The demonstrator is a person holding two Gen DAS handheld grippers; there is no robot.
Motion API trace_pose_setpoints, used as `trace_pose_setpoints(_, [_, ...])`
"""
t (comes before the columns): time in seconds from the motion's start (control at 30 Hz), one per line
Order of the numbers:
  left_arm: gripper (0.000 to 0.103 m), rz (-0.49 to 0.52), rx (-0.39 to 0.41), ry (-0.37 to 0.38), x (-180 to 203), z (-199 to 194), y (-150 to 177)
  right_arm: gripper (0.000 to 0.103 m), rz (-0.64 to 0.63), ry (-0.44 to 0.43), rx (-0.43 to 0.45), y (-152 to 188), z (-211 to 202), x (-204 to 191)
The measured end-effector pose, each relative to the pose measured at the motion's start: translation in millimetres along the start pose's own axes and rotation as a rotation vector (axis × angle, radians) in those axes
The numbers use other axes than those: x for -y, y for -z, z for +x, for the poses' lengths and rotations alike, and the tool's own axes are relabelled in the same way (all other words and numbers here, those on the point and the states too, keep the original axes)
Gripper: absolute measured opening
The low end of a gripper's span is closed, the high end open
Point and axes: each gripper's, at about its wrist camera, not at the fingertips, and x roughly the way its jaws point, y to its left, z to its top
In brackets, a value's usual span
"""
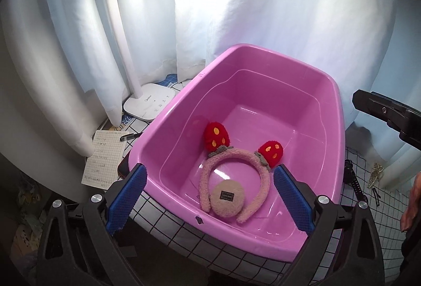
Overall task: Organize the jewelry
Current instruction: 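Move both tools back over the table toward the silver rings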
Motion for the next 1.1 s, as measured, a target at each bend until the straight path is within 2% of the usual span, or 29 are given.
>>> trace_pose_setpoints(0.17, [0.097, 0.035, 0.065, 0.025, 27, -39, 16, 0.067, 0.051, 0.094, 0.044, 49, -73, 39])
trace_pose_setpoints(0.37, [0.097, 0.114, 0.102, 0.121, 84, -80, 47, 0.067, 0.175, 0.221, 0.019, 128, -137, 93])
trace_pose_setpoints(0.57, [0.097, 0.181, 0.063, 0.226, 139, -99, 87, 0.067, 0.303, 0.277, -0.011, 207, -178, 134])
trace_pose_setpoints(0.67, [0.097, 0.196, 0.011, 0.261, 160, -94, 110, 0.067, 0.334, 0.291, -0.020, 246, -186, 144])
trace_pose_setpoints(0.9, [0.097, 0.245, -0.128, 0.258, 184, -54, 159, 0.067, 0.437, 0.290, -0.114, 317, -172, 151])
trace_pose_setpoints(1.1, [0.097, 0.322, -0.156, 0.275, 189, -12, 183, 0.067, 0.532, 0.331, -0.115, 355, -153, 132])
